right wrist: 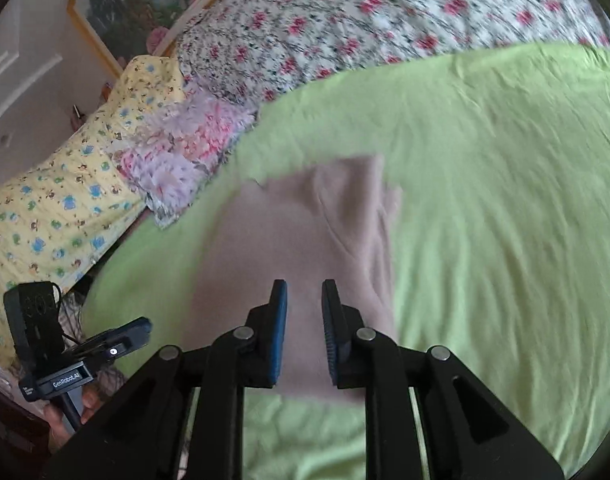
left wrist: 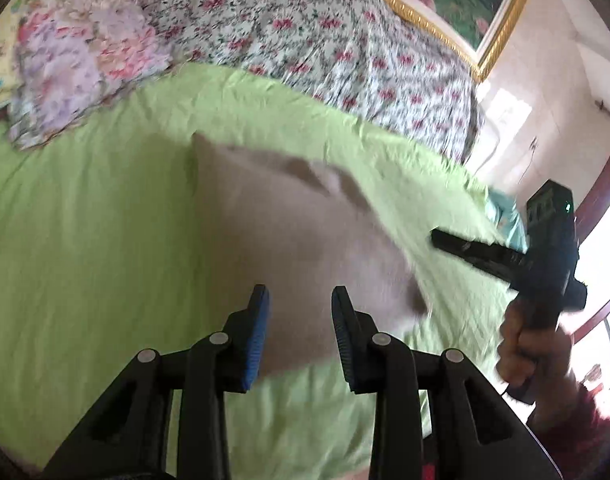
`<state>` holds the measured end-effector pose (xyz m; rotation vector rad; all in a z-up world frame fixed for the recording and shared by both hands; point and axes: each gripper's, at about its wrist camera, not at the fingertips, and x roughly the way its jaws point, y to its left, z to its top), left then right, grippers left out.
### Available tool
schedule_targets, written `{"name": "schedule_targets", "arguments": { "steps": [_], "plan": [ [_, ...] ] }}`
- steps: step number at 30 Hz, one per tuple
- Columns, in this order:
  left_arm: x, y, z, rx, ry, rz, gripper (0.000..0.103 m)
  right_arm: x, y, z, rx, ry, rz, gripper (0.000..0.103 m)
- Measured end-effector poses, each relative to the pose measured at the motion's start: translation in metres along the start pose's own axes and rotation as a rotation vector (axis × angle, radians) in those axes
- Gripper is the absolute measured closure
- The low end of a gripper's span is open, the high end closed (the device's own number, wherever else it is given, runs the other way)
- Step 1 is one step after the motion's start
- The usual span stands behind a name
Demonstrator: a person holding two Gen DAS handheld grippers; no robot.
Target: Fold small clothes
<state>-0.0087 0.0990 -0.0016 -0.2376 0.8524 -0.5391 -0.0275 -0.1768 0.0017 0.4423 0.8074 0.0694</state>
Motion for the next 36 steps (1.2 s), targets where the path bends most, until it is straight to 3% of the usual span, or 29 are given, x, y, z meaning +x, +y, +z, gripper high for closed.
{"name": "schedule_targets", "arguments": {
  "steps": [2,6,10,12,16,21,25,28,31,36],
  "plan": [
    [0.019,0.0,0.011,-0.015,0.018,-0.015,0.071,0.023,0.005,0.009,-0.02,0.025,0.007,0.084],
    [0.061,0.01,0.009,-0.04,0.131,0.014,0.071,0.061,-0.01,0.003,0.007,0.114,-0.038,0.084],
    [0.09,0.022,-0.007,-0.055,0.193,0.06,0.087,0.084,-0.034,-0.012,0.053,0.17,-0.037,0.087],
    [0.094,0.023,-0.01,-0.059,0.195,0.056,0.086,0.086,-0.038,-0.013,0.056,0.171,-0.033,0.087],
    [0.089,0.018,-0.006,-0.04,0.192,0.066,0.088,0.081,-0.039,-0.012,0.058,0.169,-0.017,0.087],
    [0.051,0.0,-0.019,-0.01,0.149,0.054,0.073,0.045,-0.013,-0.023,-0.008,0.141,-0.009,0.084],
    [0.039,-0.008,-0.039,0.049,0.158,0.114,0.068,0.027,-0.007,-0.051,-0.078,0.159,-0.061,0.082],
    [0.054,0.001,-0.049,0.029,0.203,0.154,0.072,0.038,-0.022,-0.065,-0.06,0.2,-0.136,0.083],
    [0.06,-0.001,-0.053,0.048,0.203,0.181,0.072,0.041,-0.034,-0.069,-0.003,0.178,-0.104,0.083],
    [0.062,-0.016,-0.058,0.111,0.201,0.271,0.072,0.04,-0.029,-0.071,-0.027,0.174,-0.121,0.083]
  ]
}}
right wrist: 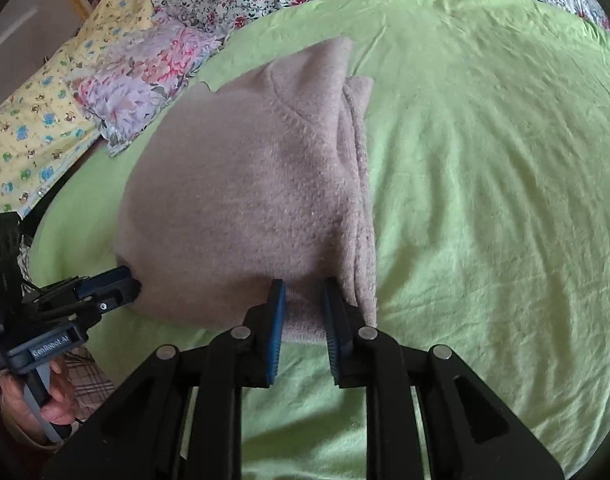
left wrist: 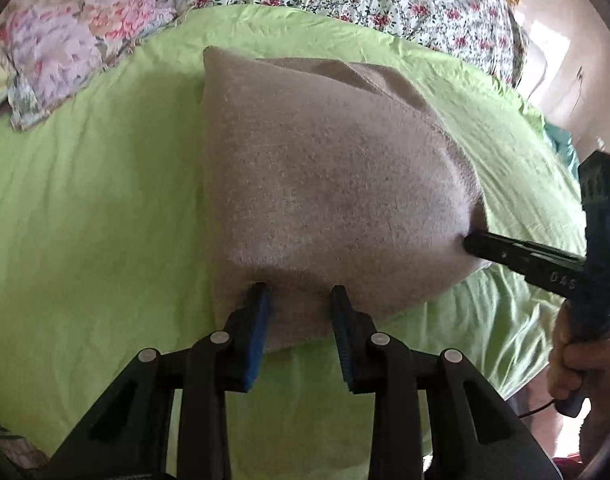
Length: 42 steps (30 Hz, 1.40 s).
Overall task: Fold small clothes
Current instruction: 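Lower the bundle onto the green sheet and open both grippers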
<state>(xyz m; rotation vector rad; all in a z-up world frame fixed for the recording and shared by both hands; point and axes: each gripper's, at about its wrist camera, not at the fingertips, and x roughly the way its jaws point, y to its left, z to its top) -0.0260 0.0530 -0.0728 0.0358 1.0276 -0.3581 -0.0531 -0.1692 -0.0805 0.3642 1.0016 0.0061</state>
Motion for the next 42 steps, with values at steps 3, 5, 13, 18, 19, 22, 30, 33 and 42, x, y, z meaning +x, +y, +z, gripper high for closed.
{"name": "schedule_targets", "arguments": {
  "steps": [3,5,13,18,19,22,30,33,42],
  "plan": [
    [-0.002,-0.003,-0.007,-0.003,-0.004,0.02,0.071,-0.003,-0.01,-0.002,0.053,-0.001,0.045,0.083],
    [-0.004,-0.003,-0.012,-0.002,-0.008,0.027,0.071,-0.004,-0.011,-0.006,0.08,-0.002,0.065,0.083],
    [-0.015,-0.008,-0.024,0.046,-0.017,0.046,0.063,-0.017,-0.005,-0.012,0.091,-0.007,0.067,0.081],
    [-0.028,-0.008,-0.034,0.048,-0.036,0.062,0.059,-0.039,0.006,-0.014,0.069,-0.061,0.061,0.061],
    [-0.031,-0.007,-0.034,0.041,-0.04,0.064,0.059,-0.042,0.008,-0.014,0.063,-0.073,0.056,0.058],
    [-0.047,0.001,-0.032,0.011,-0.075,0.04,0.056,-0.052,0.014,-0.011,0.053,-0.099,0.055,0.058],
    [-0.062,0.02,0.032,-0.024,-0.166,0.08,0.043,-0.056,0.016,0.035,0.067,-0.17,0.074,0.056],
    [-0.055,0.018,0.045,-0.026,-0.159,0.138,0.034,-0.052,0.019,0.05,0.076,-0.182,0.082,0.049],
    [-0.052,0.01,0.027,-0.011,-0.165,0.267,0.014,-0.062,0.025,0.035,0.022,-0.167,0.033,0.017]
  ]
}}
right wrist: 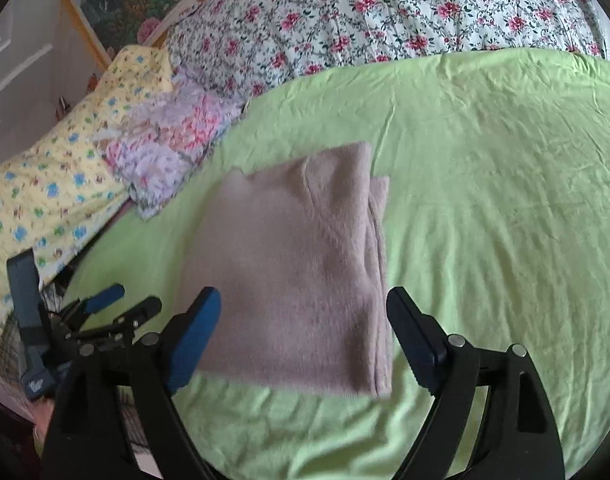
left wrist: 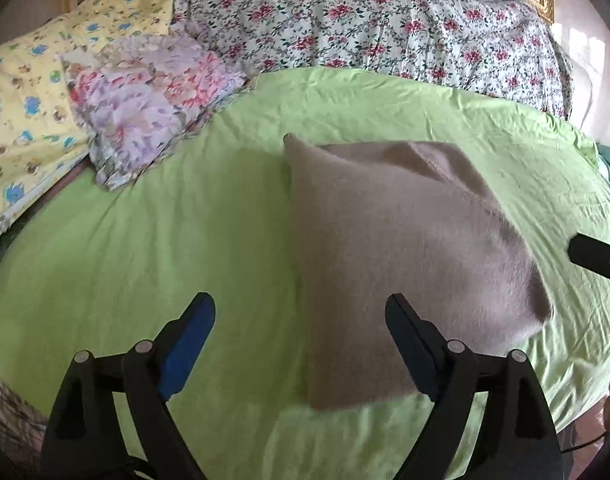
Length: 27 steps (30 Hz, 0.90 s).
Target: Fold small clothes
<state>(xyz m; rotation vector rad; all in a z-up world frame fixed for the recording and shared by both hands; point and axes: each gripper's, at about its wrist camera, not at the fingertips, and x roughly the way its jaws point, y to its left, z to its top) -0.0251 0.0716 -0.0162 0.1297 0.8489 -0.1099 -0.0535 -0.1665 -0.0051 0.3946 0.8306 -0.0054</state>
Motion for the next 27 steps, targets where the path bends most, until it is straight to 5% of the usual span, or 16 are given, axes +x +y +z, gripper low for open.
{"name": "schedule_targets", "arguments": {
  "steps": [6,11,21,25,27],
  "plan": [
    [-0.014,0.0,-0.052,0.054,-0.006,0.035,0.012,-0.026,0.011,-0.048,-0.122,-0.013,-0.06,0.002],
    [-0.031,0.009,-0.077,0.049,-0.024,0.011,0.01,-0.041,0.02,-0.072,-0.177,-0.046,-0.041,0.0],
    [-0.078,0.02,-0.037,-0.008,-0.161,-0.064,0.007,-0.07,0.05,-0.026,-0.16,-0.168,0.004,0.0],
    [-0.073,0.016,-0.02,0.024,-0.108,-0.097,0.007,-0.051,0.054,-0.019,-0.139,-0.177,-0.013,0.0],
    [-0.072,0.012,-0.018,0.058,-0.086,-0.125,0.007,-0.044,0.048,-0.02,-0.07,-0.183,0.064,0.0]
  ]
}}
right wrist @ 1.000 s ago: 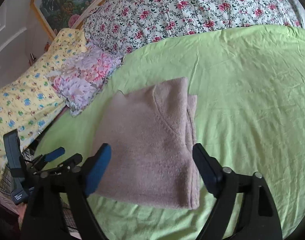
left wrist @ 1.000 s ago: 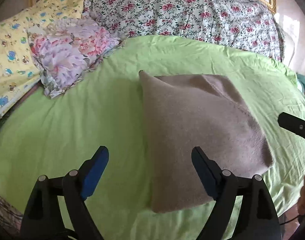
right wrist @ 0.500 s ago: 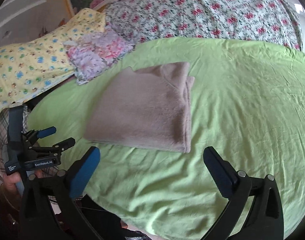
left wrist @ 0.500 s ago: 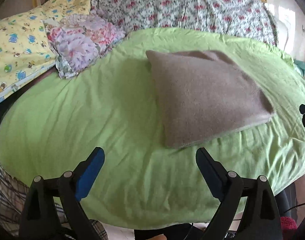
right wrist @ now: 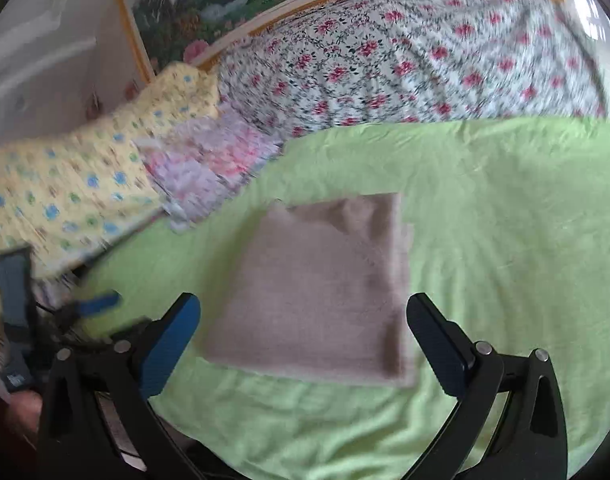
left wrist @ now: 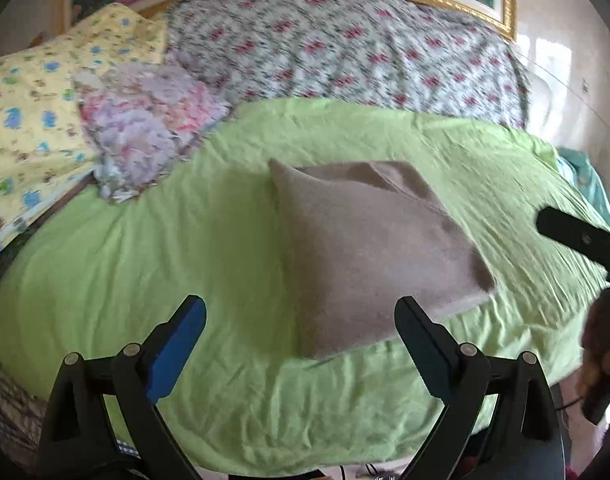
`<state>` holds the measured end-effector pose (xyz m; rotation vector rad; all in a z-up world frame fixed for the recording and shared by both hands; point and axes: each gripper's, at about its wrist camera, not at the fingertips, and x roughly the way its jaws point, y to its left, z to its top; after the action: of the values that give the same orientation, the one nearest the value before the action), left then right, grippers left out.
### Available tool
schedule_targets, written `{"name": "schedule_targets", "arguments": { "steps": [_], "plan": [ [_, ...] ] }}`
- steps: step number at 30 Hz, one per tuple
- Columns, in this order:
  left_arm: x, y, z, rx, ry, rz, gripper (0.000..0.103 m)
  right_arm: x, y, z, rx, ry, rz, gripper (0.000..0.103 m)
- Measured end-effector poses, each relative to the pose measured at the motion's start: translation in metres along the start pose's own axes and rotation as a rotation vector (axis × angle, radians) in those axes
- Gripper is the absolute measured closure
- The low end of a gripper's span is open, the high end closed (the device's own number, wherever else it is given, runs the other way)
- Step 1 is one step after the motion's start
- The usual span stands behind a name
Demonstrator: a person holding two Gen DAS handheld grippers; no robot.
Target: Fold small clothes
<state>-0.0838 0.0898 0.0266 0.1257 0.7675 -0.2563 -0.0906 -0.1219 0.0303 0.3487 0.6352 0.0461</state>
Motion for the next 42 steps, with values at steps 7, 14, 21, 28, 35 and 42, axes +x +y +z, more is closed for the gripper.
{"name": "schedule_targets", "arguments": {
  "steps": [7,14,21,28,35,42],
  "plan": [
    [0.002,0.0,-0.018,0.005,-0.02,0.02,0.007,0.032,0.006,-0.024,-0.004,0.161,-0.092,0.0],
    [0.005,-0.009,-0.03,-0.062,-0.044,0.001,0.007,0.028,-0.009,-0.034,0.094,0.19,-0.059,0.0],
    [0.008,-0.023,-0.023,-0.052,-0.048,-0.02,0.007,0.017,-0.043,-0.023,0.237,0.171,-0.112,0.0],
    [0.033,-0.03,-0.023,-0.033,0.011,0.043,0.007,0.02,-0.024,-0.027,-0.01,0.177,-0.281,0.0],
    [0.063,-0.019,-0.019,-0.071,0.081,0.116,0.007,0.022,-0.028,-0.032,-0.029,0.197,-0.235,0.0],
    [0.072,-0.02,-0.01,-0.064,0.078,0.146,0.007,0.032,-0.023,-0.023,-0.114,0.199,-0.267,0.0]
  ]
}}
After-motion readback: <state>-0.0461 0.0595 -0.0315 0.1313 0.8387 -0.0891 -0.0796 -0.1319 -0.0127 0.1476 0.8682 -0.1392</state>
